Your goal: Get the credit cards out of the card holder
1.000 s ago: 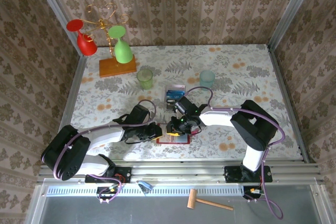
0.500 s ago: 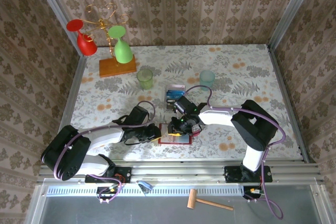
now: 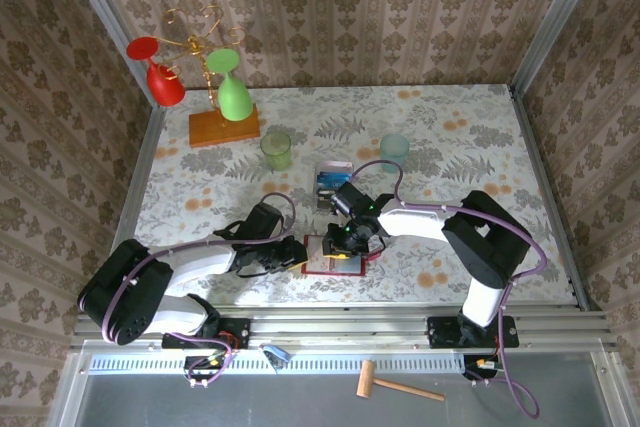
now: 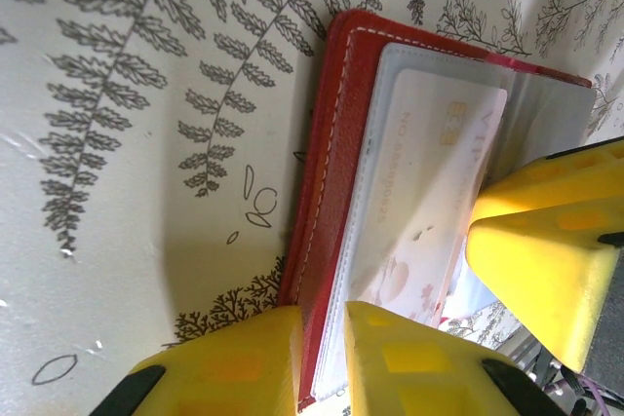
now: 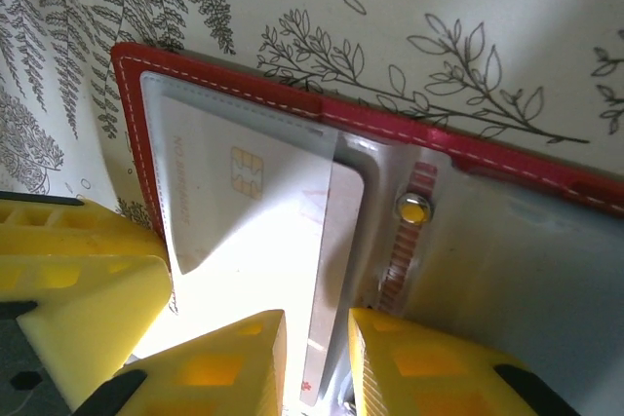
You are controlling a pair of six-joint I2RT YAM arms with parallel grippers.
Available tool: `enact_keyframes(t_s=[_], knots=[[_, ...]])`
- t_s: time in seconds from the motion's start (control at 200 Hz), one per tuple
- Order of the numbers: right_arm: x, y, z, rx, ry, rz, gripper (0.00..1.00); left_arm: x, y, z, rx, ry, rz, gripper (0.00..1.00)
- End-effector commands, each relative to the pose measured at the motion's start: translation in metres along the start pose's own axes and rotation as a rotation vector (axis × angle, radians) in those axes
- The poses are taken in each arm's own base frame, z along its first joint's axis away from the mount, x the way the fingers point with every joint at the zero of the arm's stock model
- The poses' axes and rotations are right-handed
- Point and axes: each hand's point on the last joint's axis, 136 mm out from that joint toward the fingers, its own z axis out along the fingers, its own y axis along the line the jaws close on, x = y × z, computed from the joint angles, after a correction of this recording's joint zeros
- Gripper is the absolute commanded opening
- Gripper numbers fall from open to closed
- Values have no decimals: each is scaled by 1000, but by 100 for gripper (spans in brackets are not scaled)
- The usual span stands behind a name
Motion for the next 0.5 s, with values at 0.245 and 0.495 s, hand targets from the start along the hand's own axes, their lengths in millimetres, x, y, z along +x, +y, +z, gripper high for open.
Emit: enact_keyframes(t_s=[0.245, 0.495], knots=[[-2, 7, -14, 4, -28, -29, 24, 10, 12, -2, -26, 13, -42, 19], [-3, 12, -18, -20, -36, -25, 24, 10, 4, -5, 0, -6, -42, 18]])
